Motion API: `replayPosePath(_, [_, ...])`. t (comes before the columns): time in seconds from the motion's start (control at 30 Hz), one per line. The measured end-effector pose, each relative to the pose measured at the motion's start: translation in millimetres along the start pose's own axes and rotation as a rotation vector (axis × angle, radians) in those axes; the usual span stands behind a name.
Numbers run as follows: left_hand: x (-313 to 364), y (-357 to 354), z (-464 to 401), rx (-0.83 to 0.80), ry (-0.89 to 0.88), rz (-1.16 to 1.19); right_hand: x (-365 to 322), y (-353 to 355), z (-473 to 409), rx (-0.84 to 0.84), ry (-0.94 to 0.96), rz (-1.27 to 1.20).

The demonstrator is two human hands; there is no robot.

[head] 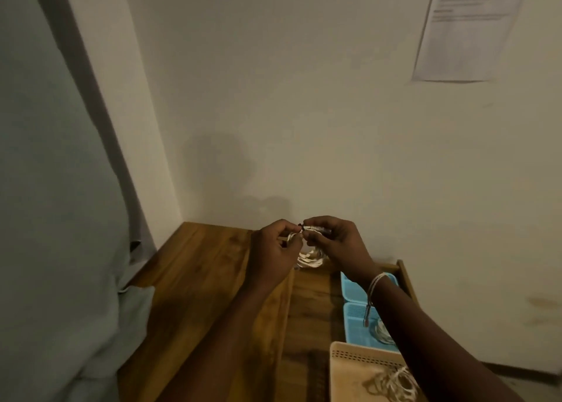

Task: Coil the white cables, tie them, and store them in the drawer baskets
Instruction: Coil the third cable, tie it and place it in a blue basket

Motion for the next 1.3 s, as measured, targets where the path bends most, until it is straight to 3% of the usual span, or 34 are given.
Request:
replayPosePath(0.23, [-65, -125, -7, -0.034, 0.117, -0.053, 110, 89, -50, 0.067, -0.246, 0.098])
replayPosePath(0.47, [-167, -310, 24, -0.220, 0.433, 0.050, 264, 174, -99, 0.164, -0.471, 0.269])
replayPosePath(0.7, [-254, -440, 66, -0.323, 0.633, -0.002, 392, 214, -139, 0.215, -0.628, 0.456])
replayPosePath(0.93, [-305, -502, 111, -0.351, 0.844, 0.017, 464, 223, -162, 0.220, -0.713, 0.678])
replayPosePath(1.1, [-318, -521, 119, -0.337, 0.879, 0.032, 476, 220, -172, 0.171, -0.689, 0.884])
replayPosePath(1.3, [-321, -527, 120, -0.303, 0.882, 0.047, 491, 210, -173, 0.070, -0.693, 0.968])
Point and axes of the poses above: each hand's wrist, its own z-axis away from the middle knuckle, its own y-axis out of the back of the hand, x = y × z, the point moved 10 cm from there along -z, towards the middle knuckle, and after that the axes turned 15 degrees about -y, right-handed, at the moved point
